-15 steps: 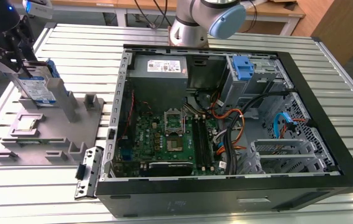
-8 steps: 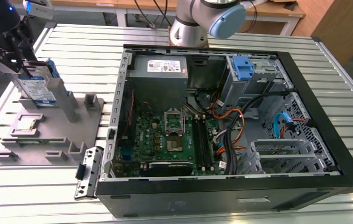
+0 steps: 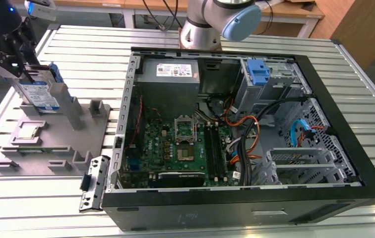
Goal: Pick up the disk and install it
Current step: 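Pick up the disk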
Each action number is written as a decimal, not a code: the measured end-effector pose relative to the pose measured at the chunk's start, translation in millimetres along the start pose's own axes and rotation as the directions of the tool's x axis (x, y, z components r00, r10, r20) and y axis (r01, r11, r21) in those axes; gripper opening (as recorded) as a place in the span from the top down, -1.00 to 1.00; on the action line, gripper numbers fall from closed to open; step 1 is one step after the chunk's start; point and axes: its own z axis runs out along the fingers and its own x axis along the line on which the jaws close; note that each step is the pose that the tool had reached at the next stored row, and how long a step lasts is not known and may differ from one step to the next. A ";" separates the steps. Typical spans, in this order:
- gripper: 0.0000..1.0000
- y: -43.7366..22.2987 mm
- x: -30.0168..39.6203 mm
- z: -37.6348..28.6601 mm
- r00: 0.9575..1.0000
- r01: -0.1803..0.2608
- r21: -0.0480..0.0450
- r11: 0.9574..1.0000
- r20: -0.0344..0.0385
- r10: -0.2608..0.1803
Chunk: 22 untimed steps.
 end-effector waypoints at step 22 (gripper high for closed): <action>0.11 0.1 0.0 -1.3 1.000 0.000 0.000 1.000 0.000 0.000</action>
